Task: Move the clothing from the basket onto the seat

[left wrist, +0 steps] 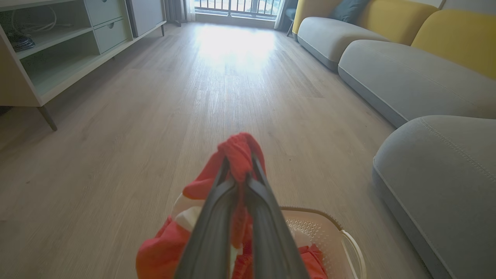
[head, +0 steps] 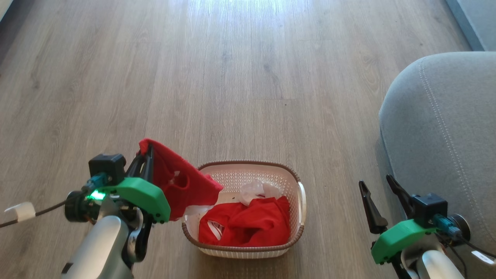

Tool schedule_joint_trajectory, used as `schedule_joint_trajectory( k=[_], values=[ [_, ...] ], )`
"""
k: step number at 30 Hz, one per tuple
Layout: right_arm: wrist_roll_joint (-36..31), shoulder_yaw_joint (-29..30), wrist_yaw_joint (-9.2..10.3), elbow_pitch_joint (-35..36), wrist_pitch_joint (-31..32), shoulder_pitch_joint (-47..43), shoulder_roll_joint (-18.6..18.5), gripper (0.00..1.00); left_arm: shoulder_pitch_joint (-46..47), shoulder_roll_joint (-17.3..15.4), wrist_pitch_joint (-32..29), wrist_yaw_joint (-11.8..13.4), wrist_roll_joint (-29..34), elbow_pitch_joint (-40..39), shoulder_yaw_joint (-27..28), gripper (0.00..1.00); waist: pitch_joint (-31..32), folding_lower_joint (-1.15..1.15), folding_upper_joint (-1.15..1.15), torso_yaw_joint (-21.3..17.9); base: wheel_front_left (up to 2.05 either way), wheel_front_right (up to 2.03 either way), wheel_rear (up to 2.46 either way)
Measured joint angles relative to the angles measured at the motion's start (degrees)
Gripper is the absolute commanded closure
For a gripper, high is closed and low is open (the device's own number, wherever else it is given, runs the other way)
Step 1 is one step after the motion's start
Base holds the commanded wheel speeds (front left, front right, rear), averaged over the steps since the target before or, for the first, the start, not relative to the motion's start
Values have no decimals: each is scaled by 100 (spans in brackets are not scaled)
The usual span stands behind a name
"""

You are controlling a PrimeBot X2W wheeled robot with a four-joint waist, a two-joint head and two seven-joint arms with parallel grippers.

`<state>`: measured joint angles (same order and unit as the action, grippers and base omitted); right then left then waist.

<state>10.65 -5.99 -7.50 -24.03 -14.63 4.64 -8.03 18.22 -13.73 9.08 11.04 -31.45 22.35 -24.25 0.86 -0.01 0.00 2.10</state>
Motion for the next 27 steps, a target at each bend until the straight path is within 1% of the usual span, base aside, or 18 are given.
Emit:
schedule_joint_trajectory(
  k=[10, 20, 27],
  values=[
    [0, -16, 0, 2, 0, 1, -26, 0, -209, -129, -202, 227, -32, -495, 9, 100, -20, 0, 0, -31, 0, 0, 0],
    [-2, -25, 0, 2, 0, 2, -27, 0, -213, -165, -246, 278, -32, -670, 2, 100, -42, 0, 0, -23, 0, 0, 0],
    [-26, -259, 0, 10, 0, 64, -43, 0, -225, -183, -297, 277, -32, -797, -56, 100, -36, 0, 0, -30, 0, 0, 0]
  ],
)
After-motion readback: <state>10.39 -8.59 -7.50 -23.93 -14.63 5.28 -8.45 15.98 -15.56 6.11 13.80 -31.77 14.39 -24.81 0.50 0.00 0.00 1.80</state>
